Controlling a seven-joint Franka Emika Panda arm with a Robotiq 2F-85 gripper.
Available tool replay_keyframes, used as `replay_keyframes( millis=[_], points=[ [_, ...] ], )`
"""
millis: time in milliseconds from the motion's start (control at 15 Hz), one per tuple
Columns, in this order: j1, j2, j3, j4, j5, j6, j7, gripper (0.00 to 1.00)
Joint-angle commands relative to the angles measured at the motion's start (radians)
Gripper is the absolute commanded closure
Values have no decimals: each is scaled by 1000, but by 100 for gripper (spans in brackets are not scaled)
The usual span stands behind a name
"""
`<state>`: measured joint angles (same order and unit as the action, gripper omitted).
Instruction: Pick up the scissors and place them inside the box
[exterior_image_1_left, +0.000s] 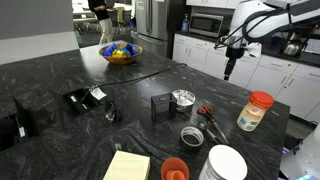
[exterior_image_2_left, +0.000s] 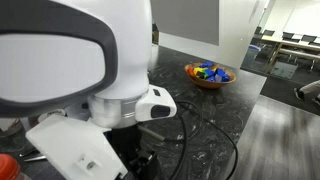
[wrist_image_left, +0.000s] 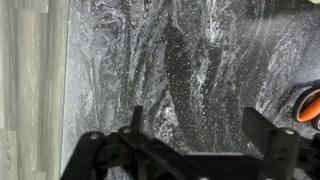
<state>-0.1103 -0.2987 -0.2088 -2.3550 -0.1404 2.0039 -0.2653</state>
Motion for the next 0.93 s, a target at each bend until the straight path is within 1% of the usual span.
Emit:
replay_keyframes(
  millis=[0, 133, 467, 533, 667, 867],
  points=[
    [-10, 1, 9, 1, 3, -1, -2, 0],
    [2, 5, 25, 0, 16, -6, 18, 0],
    [51, -3, 72, -2, 98, -13, 49, 0],
    [40, 2, 68, -2, 79, -4, 47, 0],
    [46, 2, 75, -2, 81, -4, 51, 0],
    [40, 2, 68, -2, 81, -4, 51, 0]
  ],
)
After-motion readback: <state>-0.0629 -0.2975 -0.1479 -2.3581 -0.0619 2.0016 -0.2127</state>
